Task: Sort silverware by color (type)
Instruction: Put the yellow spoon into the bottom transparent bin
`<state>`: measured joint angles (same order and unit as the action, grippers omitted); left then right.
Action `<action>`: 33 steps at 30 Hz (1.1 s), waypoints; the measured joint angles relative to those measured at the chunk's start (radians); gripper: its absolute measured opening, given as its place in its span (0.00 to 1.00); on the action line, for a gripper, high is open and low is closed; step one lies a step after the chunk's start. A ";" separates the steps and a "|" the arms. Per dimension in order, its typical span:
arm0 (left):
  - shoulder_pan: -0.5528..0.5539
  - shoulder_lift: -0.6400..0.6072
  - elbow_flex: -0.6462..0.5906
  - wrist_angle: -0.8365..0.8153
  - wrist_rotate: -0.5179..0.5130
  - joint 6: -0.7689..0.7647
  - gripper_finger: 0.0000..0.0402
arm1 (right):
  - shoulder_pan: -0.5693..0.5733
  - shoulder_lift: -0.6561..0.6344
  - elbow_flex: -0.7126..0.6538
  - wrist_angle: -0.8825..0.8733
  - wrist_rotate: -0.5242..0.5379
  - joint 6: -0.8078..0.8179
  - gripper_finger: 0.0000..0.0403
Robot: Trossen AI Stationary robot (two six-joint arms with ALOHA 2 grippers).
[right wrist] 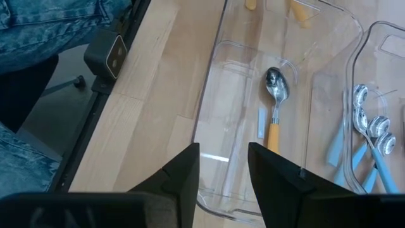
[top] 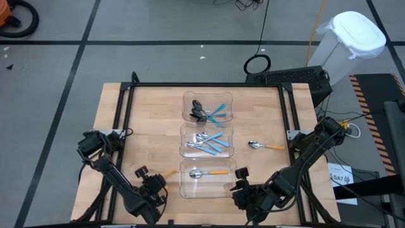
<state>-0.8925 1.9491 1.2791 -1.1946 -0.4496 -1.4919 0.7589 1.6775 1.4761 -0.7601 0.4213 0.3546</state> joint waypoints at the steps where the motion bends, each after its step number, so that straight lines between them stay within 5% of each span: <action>1: 0.000 0.000 0.012 -0.016 -0.004 0.000 0.07 | 0.000 0.000 0.000 0.000 0.000 0.000 0.32; 20: 0.005 -0.004 0.298 -0.370 -0.184 0.106 0.07 | 0.000 0.000 0.000 0.000 0.031 -0.002 0.32; 33: 0.027 -0.004 0.332 -0.376 -0.250 0.267 0.07 | 0.000 0.000 0.000 0.000 0.105 -0.011 0.32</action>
<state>-0.8655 1.9453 1.6112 -1.5705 -0.6995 -1.2254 0.7589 1.6775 1.4761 -0.7600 0.5259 0.3437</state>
